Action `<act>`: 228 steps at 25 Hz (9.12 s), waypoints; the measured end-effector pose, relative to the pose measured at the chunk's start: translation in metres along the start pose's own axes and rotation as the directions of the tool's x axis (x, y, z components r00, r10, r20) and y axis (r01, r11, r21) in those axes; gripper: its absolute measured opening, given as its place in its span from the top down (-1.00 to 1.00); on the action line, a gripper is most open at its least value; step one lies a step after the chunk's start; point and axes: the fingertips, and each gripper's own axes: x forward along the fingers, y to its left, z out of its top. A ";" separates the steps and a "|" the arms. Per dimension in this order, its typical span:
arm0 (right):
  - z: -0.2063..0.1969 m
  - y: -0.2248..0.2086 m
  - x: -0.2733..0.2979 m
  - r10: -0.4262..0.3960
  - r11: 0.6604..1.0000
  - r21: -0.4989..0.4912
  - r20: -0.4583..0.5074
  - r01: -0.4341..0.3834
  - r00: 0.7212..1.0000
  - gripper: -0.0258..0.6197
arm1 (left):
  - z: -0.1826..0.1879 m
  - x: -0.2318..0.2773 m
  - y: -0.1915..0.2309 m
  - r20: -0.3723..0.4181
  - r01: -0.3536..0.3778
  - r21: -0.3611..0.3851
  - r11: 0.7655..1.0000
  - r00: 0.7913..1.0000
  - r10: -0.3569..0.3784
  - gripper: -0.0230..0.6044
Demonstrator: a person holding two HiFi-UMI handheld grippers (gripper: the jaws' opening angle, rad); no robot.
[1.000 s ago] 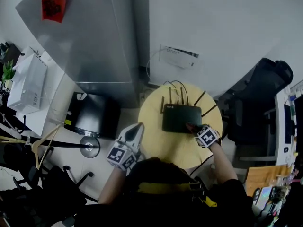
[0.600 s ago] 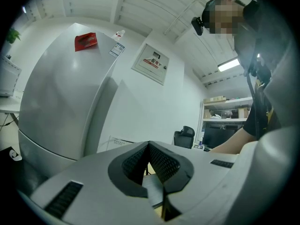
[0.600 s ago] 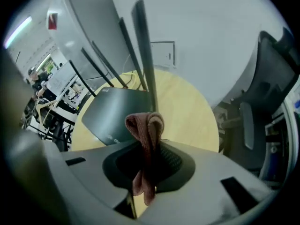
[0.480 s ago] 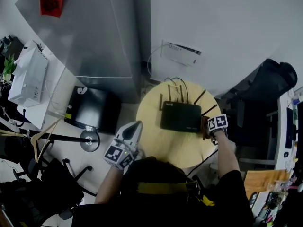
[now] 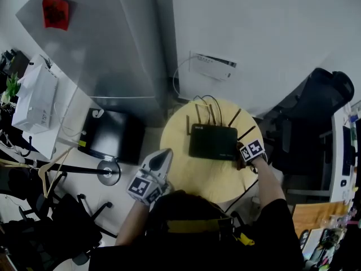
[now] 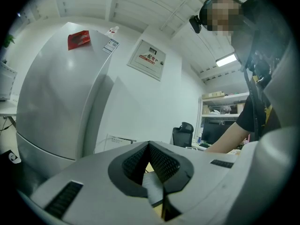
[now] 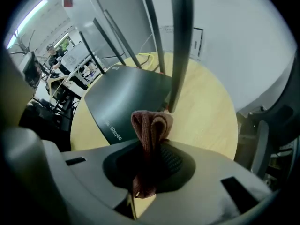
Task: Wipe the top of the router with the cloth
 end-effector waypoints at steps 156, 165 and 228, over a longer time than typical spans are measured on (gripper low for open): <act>0.166 0.226 0.060 -0.376 0.142 0.893 0.449 -0.428 0.811 0.74 | 0.014 0.064 0.090 -0.204 0.732 0.016 0.682 0.670 -0.714 0.95; 0.142 0.236 0.066 -0.324 0.157 0.913 0.407 -0.376 0.854 0.74 | 0.011 0.058 0.082 -0.191 0.724 -0.014 0.690 0.676 -0.712 0.95; -0.010 0.083 0.008 -0.313 0.882 0.424 0.206 0.204 0.927 0.73 | 0.008 0.086 -0.016 -0.094 0.490 -0.006 0.872 0.868 -0.488 0.95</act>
